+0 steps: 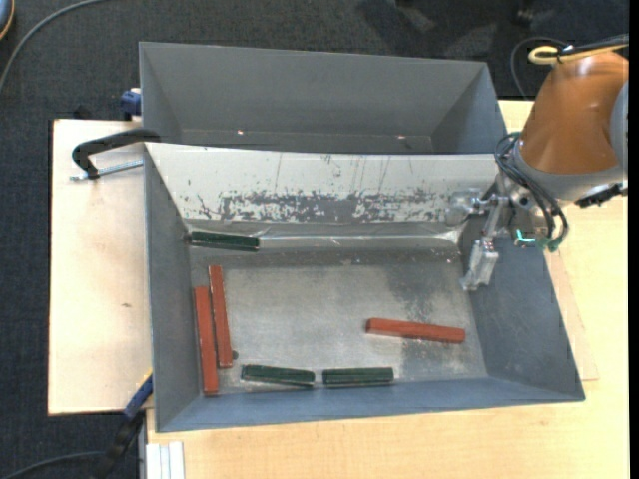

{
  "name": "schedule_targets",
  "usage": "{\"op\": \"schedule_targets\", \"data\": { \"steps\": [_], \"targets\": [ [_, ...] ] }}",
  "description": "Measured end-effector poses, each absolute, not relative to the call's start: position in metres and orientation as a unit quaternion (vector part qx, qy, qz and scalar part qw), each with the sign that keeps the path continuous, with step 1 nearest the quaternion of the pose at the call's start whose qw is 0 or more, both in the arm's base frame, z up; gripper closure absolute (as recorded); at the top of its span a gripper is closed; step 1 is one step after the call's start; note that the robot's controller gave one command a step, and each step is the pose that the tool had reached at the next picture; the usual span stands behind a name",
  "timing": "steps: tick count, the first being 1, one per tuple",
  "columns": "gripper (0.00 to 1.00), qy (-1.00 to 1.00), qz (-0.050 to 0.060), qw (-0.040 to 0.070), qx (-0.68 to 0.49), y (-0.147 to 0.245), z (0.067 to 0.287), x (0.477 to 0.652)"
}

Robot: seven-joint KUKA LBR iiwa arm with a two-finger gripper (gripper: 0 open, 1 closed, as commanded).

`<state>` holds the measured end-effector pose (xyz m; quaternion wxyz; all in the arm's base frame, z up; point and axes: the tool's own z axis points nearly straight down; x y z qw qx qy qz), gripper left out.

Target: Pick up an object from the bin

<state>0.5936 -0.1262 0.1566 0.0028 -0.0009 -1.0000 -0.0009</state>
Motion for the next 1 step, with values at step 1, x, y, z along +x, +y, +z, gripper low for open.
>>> {"op": "schedule_targets", "data": {
  "steps": [1],
  "targets": [
    [0.0, -1.0, -0.002, 0.003, 0.025, -0.083, 0.0665, 0.5504]
  ]
}}
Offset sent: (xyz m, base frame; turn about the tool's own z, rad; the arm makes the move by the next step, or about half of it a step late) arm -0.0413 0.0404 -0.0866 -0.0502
